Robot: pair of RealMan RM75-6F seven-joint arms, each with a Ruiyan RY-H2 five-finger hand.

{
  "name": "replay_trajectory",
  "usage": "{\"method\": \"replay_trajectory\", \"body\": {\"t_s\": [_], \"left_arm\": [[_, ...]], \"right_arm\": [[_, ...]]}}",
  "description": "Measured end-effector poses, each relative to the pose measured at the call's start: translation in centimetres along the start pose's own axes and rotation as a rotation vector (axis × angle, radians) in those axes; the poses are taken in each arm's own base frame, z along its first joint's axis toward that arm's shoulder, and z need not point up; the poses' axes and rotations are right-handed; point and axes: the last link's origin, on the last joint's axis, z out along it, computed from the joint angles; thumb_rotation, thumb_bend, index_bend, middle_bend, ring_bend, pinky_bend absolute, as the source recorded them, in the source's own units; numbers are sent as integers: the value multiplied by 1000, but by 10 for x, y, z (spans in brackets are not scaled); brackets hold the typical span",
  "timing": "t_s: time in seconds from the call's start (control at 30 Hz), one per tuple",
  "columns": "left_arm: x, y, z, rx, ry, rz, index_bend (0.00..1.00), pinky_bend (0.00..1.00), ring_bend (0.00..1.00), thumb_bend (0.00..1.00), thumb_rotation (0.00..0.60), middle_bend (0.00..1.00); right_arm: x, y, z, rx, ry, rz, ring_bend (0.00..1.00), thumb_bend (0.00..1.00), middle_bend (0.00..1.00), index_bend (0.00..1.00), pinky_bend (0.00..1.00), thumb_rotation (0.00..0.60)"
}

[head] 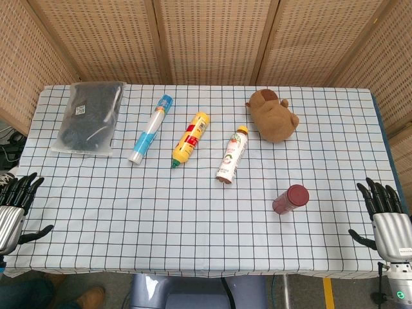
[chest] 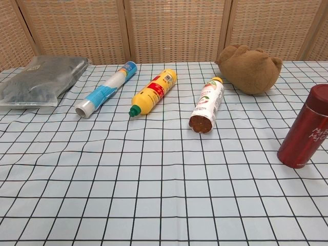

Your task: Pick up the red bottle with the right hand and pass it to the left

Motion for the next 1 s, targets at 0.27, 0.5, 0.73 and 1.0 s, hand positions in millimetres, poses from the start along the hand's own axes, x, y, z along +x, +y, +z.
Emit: {"method": "replay_trajectory", "body": {"t_s": [0.27,0.5,0.73,1.0], "left_arm": [[1,0,0,5,5,2,0,0,0,0,600,0],[5,2,0,7,12,6,0,0,0,0,600,0],[7,2,0,16,4,10,0,0,0,0,600,0],[4,3,2,25,-8,22,0,0,0,0,600,0]], "right_arm": [[5,-1,1,-2,9,36,0,0,0,0,0,600],[26,-18,18,110,-44,157,0,0,0,0,0,600],[40,-48,52,243,-226,205,0,0,0,0,0,600],[28,-76,81,276,-412,110,9,0,46,3,88,600]]}}
